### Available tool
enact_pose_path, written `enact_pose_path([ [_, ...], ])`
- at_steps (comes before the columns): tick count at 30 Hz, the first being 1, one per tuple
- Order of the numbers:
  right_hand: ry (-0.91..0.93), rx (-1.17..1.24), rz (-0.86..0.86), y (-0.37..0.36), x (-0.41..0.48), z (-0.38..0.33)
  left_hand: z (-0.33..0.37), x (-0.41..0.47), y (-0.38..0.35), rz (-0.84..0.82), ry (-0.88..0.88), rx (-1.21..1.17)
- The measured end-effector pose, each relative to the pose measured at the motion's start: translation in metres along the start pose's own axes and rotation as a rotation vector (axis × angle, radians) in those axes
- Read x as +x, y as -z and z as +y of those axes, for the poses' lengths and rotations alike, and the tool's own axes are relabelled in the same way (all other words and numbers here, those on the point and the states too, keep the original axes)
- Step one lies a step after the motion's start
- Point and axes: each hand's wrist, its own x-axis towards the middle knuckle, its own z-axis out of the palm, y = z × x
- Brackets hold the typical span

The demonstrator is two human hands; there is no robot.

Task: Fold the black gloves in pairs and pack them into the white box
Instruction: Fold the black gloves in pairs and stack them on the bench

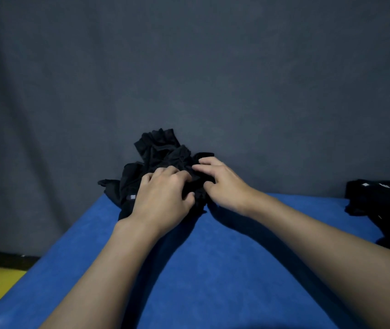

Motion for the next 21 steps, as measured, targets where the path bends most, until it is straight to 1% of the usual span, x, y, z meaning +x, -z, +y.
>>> enact_pose_path([
  [7,0.025,0.173,0.126,0.02,-0.01,-0.004,0.005,-0.001,0.004,0.049,0.022,-0.073],
  [13,0.047,0.246,0.174,0.044,-0.027,-0.005,0.016,0.0,0.009,0.165,0.017,-0.18],
  [15,0.038,0.278,0.193,0.051,-0.033,-0.004,0.016,0.0,0.009,0.159,0.022,-0.186],
  [19,0.028,0.246,0.218,0.052,-0.04,0.002,0.015,-0.001,0.006,0.098,0.051,-0.199],
  [21,0.003,0.274,0.226,0.047,-0.043,0.006,0.016,-0.002,0.006,0.068,0.058,-0.189],
])
